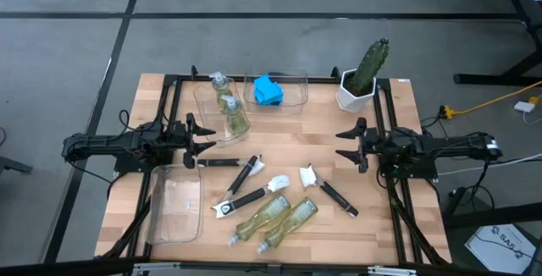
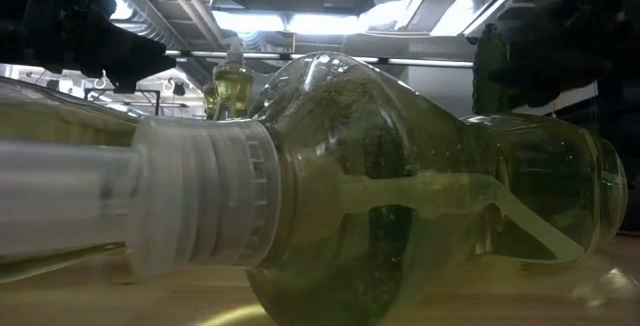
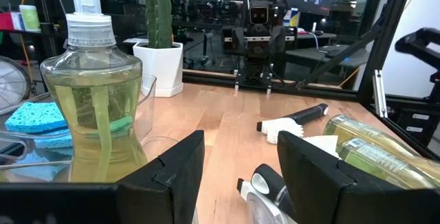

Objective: Pick & Place Kitchen Sink Supplies
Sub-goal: Put the dish brush into the bottom transparent bin

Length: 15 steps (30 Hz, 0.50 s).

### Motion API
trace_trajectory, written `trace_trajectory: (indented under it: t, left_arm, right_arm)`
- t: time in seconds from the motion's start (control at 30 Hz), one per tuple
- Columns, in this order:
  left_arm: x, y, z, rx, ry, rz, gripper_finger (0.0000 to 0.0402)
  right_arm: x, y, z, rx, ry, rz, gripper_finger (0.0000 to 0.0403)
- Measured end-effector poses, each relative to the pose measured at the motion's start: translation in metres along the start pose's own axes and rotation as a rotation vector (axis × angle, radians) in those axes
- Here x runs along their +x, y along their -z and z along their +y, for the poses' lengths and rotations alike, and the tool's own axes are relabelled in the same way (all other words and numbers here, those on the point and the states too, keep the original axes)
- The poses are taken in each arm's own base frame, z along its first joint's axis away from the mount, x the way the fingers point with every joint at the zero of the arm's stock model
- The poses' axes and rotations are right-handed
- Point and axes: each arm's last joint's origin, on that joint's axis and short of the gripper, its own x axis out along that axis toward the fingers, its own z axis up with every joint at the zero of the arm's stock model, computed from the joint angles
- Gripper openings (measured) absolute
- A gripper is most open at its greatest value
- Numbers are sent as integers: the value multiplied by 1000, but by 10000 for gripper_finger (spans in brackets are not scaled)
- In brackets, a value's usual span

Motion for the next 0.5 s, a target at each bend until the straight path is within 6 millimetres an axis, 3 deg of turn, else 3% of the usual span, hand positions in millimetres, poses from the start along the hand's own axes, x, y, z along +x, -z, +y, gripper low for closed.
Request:
trace_trajectory:
  t: [0.23, 0.5]
  left_arm:
    - [0, 0, 0, 0, 0, 1, 180]
    - [0, 0, 0, 0, 0, 0, 180]
  right_arm:
    - [-13, 0, -2, -2, -4, -27, 284]
    - [-15, -1, -3, -6, 34, -2, 284]
